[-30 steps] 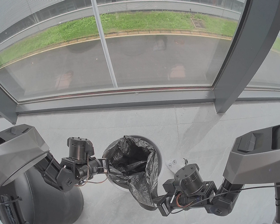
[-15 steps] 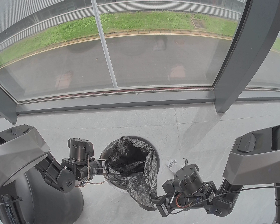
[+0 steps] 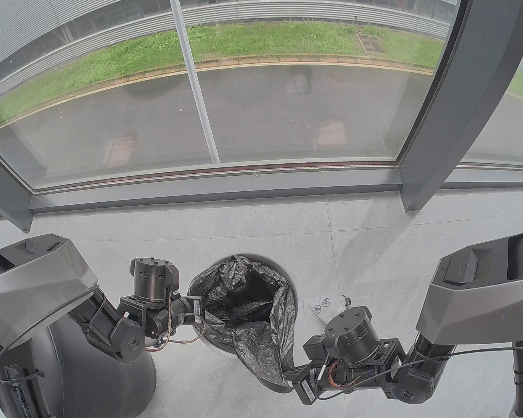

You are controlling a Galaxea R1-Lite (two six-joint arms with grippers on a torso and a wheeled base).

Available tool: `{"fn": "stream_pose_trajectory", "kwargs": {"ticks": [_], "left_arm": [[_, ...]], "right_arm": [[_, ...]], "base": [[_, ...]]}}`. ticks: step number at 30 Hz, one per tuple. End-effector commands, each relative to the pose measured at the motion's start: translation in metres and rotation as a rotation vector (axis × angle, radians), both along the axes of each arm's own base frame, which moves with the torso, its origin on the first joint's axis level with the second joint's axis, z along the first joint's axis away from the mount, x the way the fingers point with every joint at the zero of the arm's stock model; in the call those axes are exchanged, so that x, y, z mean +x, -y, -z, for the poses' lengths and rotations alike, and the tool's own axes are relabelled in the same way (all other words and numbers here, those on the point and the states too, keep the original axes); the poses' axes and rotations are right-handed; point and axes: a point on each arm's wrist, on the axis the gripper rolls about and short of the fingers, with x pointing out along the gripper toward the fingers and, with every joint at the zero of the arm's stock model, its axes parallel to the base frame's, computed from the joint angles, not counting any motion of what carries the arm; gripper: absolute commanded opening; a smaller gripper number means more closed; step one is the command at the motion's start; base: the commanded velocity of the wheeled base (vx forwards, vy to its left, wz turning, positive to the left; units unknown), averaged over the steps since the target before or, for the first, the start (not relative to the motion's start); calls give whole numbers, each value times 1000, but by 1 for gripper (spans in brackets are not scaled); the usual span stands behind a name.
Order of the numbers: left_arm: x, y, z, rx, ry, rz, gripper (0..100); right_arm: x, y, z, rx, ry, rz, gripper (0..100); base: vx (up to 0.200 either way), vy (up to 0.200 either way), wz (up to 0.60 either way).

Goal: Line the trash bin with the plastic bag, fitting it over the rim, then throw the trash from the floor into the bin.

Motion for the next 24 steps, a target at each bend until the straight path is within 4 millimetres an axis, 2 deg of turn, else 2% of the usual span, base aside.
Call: {"fn": "stream_pose_trajectory", "kwargs": {"ticks": [1, 14, 15, 24], "left_arm": [[-1, 1, 3, 1, -9, 6, 0], [-1, 0, 4, -13, -20, -11, 0], [-1, 0, 4, -13, -19, -12, 100], [0, 1, 7, -14, -19, -11, 100]], "right_arm": [[0, 0, 0, -1, -1, -1, 0], [0, 0, 0, -1, -1, -1, 0], [0, 0, 0, 0, -2, 0, 0], [0, 0, 1, 0, 1, -1, 0]], "base": [[0, 0, 0], [0, 0, 0], [0, 0, 0], [0, 0, 0]]}}
